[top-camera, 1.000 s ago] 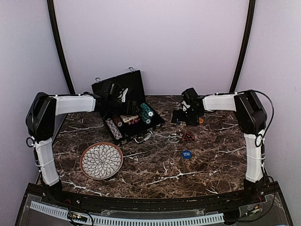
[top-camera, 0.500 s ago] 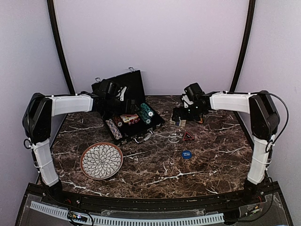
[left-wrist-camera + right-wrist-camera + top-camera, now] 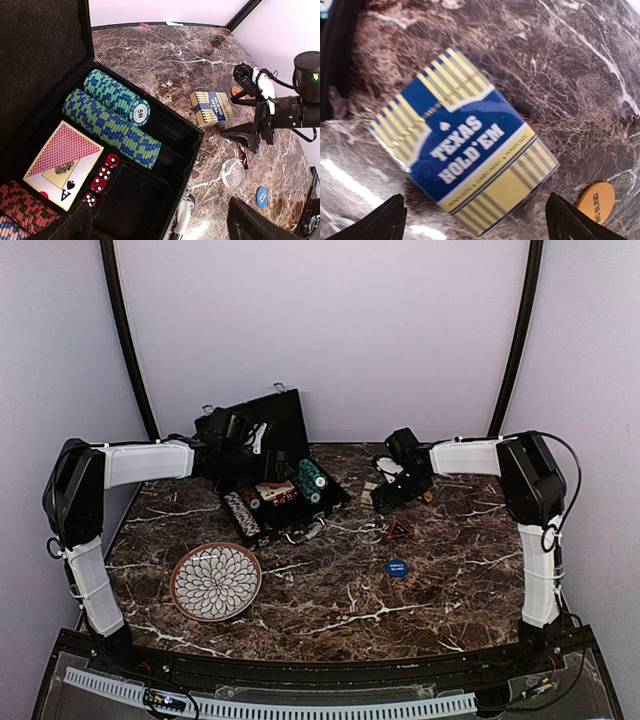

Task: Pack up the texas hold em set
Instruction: Pick up the poker case from the center of the board.

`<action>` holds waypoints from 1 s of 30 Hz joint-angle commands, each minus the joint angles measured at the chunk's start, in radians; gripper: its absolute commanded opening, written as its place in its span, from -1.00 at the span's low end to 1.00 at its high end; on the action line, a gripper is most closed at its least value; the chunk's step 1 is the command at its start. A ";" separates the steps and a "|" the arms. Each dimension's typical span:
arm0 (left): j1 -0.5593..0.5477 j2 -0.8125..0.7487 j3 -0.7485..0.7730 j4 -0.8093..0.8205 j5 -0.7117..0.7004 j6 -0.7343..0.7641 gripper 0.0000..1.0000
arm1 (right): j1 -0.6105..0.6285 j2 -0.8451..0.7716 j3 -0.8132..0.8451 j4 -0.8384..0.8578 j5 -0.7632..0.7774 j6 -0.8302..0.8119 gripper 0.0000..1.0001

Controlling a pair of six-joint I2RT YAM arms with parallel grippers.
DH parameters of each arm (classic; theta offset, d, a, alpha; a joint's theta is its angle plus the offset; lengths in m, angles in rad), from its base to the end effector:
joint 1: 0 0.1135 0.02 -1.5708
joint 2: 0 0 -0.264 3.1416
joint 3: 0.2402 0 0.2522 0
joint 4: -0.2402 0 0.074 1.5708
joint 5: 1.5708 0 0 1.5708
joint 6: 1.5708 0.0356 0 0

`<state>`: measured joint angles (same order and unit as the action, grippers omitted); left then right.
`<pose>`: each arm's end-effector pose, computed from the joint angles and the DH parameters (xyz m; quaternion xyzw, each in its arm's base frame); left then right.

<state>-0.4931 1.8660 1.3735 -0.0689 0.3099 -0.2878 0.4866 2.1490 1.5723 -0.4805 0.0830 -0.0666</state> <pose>0.3757 -0.2142 0.2457 0.1629 0.8526 -0.3068 0.3904 0.4046 0.2107 0.1560 -0.2538 0.9325 0.0136 0.2566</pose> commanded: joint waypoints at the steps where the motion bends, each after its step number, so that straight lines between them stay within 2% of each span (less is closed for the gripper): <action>1: -0.005 -0.053 -0.014 -0.005 0.003 0.014 0.92 | -0.044 0.022 0.041 -0.002 -0.018 -0.109 0.97; 10: -0.005 -0.042 -0.012 -0.005 0.003 0.018 0.93 | -0.089 0.144 0.191 -0.099 -0.262 -0.226 0.97; 16: -0.004 -0.036 0.005 -0.024 0.001 0.029 0.93 | -0.089 0.265 0.373 -0.204 -0.277 -0.278 0.97; 20: -0.004 -0.036 0.014 -0.043 -0.009 0.041 0.93 | -0.088 0.298 0.428 -0.267 -0.291 -0.281 0.95; 23: -0.004 -0.035 0.015 -0.045 -0.011 0.042 0.93 | -0.085 0.252 0.343 -0.247 -0.281 -0.252 0.76; 30: -0.004 -0.037 0.011 -0.015 0.018 0.038 0.93 | -0.078 0.073 0.122 -0.131 -0.255 -0.196 0.15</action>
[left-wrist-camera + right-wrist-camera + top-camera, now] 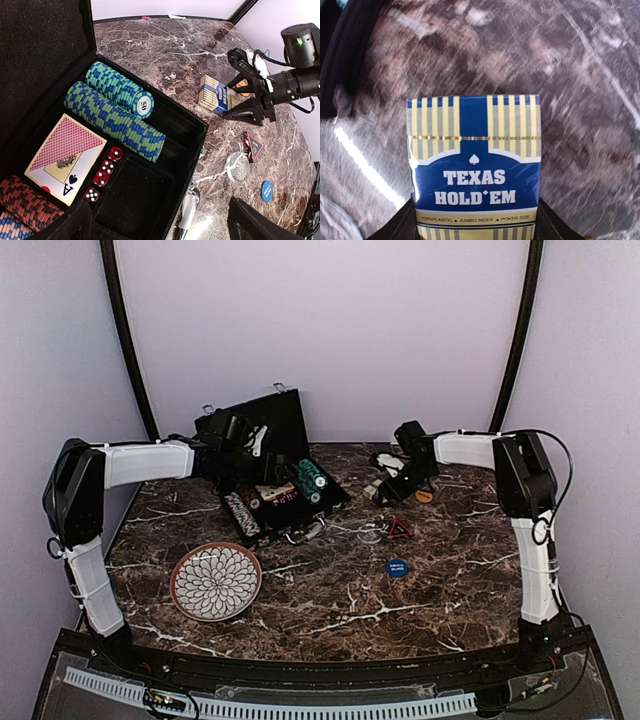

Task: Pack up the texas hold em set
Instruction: Pick up the poker case from the center of the board, then pass from the right arm to the left

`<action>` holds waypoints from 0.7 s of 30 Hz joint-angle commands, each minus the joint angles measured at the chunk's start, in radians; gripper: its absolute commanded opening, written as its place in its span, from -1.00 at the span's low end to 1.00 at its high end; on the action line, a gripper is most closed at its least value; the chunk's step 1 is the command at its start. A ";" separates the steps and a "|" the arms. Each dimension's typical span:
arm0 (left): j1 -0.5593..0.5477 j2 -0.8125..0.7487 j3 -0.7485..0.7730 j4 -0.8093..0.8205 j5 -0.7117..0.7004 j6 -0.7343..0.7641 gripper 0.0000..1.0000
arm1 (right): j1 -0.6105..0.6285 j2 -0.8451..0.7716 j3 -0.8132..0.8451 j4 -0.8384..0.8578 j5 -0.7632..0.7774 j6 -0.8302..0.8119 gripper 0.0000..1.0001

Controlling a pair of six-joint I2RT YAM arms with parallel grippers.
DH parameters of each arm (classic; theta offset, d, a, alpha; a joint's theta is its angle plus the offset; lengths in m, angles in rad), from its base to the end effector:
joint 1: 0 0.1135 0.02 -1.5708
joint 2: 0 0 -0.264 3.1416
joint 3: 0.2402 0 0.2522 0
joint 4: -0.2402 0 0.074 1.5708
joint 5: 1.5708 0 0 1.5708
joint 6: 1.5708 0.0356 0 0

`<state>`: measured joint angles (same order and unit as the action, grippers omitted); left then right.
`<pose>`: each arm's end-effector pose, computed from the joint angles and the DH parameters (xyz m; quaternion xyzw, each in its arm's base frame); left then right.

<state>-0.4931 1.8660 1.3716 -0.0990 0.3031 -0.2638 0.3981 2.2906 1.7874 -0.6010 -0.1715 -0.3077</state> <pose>0.3741 -0.2131 0.2423 0.1703 0.8590 -0.2953 0.3820 0.4462 0.1943 0.1490 -0.3536 0.9028 0.0936 0.2263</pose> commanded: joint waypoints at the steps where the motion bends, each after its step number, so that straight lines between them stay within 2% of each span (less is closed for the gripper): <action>1: -0.005 -0.038 0.012 0.024 0.049 0.015 0.93 | 0.011 -0.086 -0.106 0.001 -0.003 0.049 0.07; 7: -0.013 -0.094 -0.027 0.151 0.182 0.070 0.90 | 0.024 -0.217 -0.109 -0.001 -0.054 0.066 -0.20; 10: -0.016 -0.152 -0.079 0.271 0.294 0.179 0.87 | 0.049 -0.302 -0.111 -0.024 -0.115 0.082 -0.22; 11: -0.016 -0.169 -0.090 0.279 0.355 0.255 0.87 | 0.064 -0.330 -0.112 -0.041 -0.136 0.084 -0.23; 14: -0.015 -0.194 -0.089 0.247 0.457 0.422 0.90 | 0.121 -0.403 -0.121 -0.085 -0.179 0.089 -0.22; 17: -0.015 -0.193 -0.050 0.135 0.575 0.609 0.95 | 0.178 -0.472 -0.141 -0.108 -0.225 0.094 -0.22; 21: -0.015 -0.174 0.029 0.012 0.658 0.711 0.98 | 0.246 -0.554 -0.166 -0.109 -0.292 0.104 -0.22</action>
<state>-0.5034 1.7012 1.3334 0.0456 0.7986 0.2340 0.5911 1.8000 1.6554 -0.6941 -0.3550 -0.2241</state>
